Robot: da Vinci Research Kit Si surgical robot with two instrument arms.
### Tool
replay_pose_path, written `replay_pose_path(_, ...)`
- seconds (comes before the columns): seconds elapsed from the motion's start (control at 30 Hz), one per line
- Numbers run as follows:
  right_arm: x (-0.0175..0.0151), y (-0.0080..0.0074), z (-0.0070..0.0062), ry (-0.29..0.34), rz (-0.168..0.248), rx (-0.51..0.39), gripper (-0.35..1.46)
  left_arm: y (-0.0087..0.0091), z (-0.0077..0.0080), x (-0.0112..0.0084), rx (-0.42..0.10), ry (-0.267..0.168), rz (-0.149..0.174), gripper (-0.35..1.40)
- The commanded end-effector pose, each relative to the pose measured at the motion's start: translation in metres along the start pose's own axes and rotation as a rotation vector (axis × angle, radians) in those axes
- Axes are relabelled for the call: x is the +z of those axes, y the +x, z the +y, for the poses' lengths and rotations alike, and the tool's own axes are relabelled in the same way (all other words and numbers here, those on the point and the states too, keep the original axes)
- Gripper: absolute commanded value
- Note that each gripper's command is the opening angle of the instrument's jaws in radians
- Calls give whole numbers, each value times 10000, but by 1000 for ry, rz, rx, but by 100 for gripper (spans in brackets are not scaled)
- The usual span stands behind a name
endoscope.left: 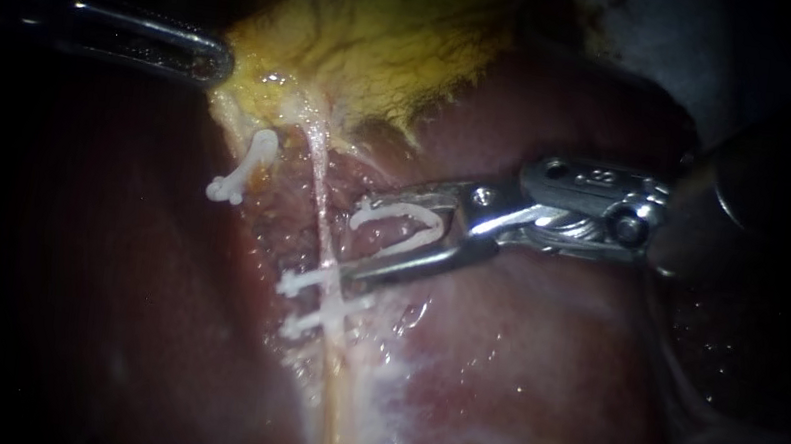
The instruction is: Clipping third clip right tube
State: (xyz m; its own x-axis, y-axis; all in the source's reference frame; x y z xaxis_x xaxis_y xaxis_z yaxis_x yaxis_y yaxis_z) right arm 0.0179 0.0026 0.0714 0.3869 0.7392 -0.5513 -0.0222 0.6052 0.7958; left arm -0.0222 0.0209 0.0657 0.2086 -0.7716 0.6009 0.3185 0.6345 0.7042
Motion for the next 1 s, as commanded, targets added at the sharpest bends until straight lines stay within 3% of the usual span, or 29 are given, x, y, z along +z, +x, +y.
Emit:
replay_pose_path(0.03,3,-2,2,0,4,10,51,0,0,0,0,0,0,-35)
replay_pose_path(0.13,14,-5,9,11,36,47,51,0,0,0,0,0,0,-35)
replay_pose_path(0.4,32,-1,12,170,173,189,51,0,0,1,0,0,0,-35)
replay_pose_path(0.73,41,7,-7,338,279,245,51,0,0,1,0,-1,0,-35)
replay_pose_path(1.0,43,32,-28,308,326,272,49,0,0,1,0,-1,0,-35)
